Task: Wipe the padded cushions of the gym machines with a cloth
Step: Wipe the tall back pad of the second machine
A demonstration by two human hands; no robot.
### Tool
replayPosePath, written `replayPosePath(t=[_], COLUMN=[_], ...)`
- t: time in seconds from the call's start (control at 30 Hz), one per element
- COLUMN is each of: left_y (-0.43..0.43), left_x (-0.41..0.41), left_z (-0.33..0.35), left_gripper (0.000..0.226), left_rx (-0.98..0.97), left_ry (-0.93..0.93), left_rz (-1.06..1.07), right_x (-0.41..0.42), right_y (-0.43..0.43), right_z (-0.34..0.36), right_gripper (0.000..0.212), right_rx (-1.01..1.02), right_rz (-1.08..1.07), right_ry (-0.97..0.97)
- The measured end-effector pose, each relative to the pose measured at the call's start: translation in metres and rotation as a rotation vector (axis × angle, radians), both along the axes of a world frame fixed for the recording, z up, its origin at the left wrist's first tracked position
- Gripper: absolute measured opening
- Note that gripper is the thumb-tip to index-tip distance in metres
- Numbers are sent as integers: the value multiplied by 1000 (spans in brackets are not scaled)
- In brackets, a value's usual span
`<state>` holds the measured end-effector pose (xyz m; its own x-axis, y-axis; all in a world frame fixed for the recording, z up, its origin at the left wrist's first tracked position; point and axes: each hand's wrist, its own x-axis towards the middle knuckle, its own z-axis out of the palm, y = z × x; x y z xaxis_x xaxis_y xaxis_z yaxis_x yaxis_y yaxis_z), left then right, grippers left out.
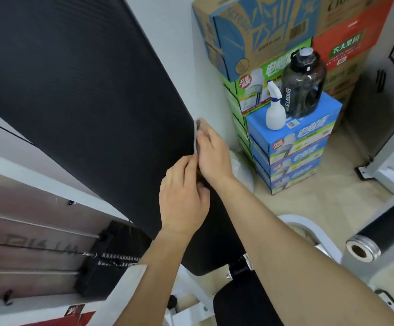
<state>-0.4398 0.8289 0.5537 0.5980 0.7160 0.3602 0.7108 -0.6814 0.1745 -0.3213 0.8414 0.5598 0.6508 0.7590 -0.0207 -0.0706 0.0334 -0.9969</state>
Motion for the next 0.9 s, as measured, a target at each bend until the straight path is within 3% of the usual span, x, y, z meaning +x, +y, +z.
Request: replayPosePath(t=[0.13, 0.33, 0.5, 0.63, 0.73, 0.83, 0.9], left_y=[-9, -40, -53, -57, -55, -59, -69], left_x=[4, -13, -22, -23, -15, -8, -6], left_z=[-20, -104, -144, -142, -133, -140, -161], left_gripper=[57, 45, 46, 47, 50, 31, 24], left_rx=[-134, -166, -273, -321, -395, -466, -538], left_ry=[-124, 75, 127, 58, -61, -162, -187], left_rz=[40, -40, -40, 5, 57, 113, 137], right_x=[-3, -18, -27, -20, -15, -13, -13], right_y=[-5, -53, -72, -66, -51, -42, -50], right_z=[-33, -159, -214, -198, -152, -133, -155], right_gripper=[28, 29, 37, 41, 39, 38, 40], right_rx=[26, -191, -300, -330, -190, -79, -127], right_rz=[-44, -98, -142, -120, -94, -91, -89], right_ry=[-175, 22, 99, 117, 37, -60, -93])
